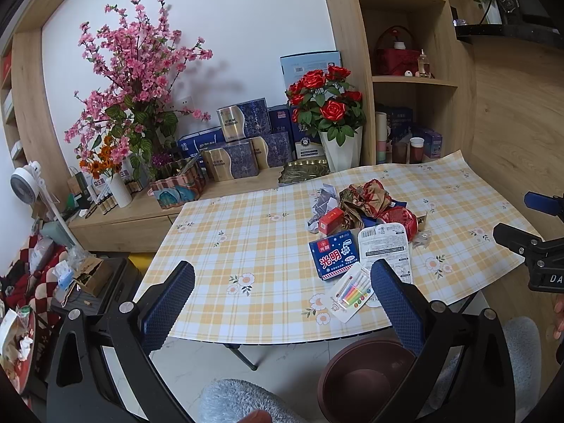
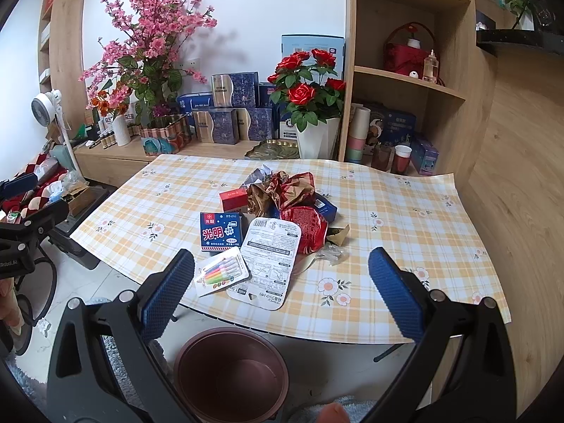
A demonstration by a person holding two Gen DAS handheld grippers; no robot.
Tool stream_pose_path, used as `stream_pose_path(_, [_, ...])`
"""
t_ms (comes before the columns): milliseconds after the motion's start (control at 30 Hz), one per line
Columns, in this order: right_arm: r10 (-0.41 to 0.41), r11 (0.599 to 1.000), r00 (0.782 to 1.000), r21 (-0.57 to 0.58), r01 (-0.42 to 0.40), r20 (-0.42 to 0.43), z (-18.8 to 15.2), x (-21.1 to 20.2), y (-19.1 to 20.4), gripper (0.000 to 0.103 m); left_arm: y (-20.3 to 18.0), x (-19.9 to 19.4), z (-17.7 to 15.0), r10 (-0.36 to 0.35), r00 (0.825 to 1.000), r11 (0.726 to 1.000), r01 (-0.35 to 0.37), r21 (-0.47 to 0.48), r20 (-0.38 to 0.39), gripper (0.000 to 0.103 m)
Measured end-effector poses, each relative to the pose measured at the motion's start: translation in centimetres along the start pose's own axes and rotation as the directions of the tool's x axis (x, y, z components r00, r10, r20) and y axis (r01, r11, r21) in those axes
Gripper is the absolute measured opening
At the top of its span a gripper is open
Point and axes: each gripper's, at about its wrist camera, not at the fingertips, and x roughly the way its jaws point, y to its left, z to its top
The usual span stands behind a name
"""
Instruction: Collect trash
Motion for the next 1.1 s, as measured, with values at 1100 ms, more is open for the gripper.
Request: stream_pose_path(1100, [-0.011, 1.000, 1.000, -0.001, 0.011, -0.005, -0.22, 0.25, -0.17, 0.097, 0.84, 0.16, -0.99, 0.002, 1.000, 1.000, -0.002, -0.001, -0.006, 0.098])
